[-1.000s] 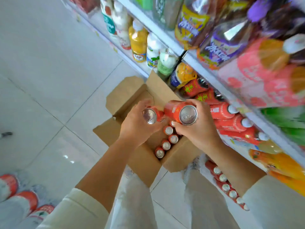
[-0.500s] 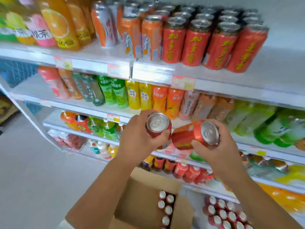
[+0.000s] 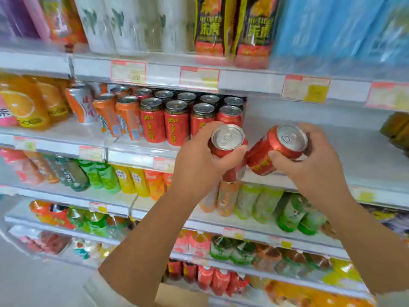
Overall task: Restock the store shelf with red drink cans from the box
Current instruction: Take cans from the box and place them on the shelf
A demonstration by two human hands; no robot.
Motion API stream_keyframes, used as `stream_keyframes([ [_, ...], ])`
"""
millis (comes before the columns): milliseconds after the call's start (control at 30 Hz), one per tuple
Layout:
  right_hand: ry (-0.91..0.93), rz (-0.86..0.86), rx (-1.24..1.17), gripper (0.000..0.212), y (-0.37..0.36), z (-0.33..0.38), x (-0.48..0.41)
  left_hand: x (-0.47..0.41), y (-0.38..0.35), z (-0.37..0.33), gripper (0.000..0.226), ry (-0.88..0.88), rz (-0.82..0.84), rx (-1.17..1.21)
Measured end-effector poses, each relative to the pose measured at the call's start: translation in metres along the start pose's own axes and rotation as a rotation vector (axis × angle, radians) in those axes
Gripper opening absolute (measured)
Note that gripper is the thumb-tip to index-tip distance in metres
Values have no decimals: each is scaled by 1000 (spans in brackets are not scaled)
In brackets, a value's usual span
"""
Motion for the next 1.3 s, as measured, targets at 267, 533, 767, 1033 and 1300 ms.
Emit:
stream_keyframes([
  [267,30,124,33,57,26,-57,-75,-36,-76,-6,60,75,-100,-68],
  [533,-53,147,128,63,47,-97,-107,-68,-122,-10,56,140,-45,-230],
  [767,-104,122,145,54,53,-116,-114,-75,-135,-5,61,156,-23,-341],
  [1033,-134,163,-30,59,39,-126,-107,-61,-150,14,85,173,55,-116],
  [1300,-182,239,51,72,34,-145,-110,-51,-146,33,92,169,134,-162],
])
Point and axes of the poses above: each hand's wrist, its own x-axis away from the middle knuckle, its own y-axis out of the back of the hand, z = x × y, the point moved 6 cm from there along -x, towards the middle knuckle, and after that the axes turned 4 degrees about -x, right-handed, at the moved point
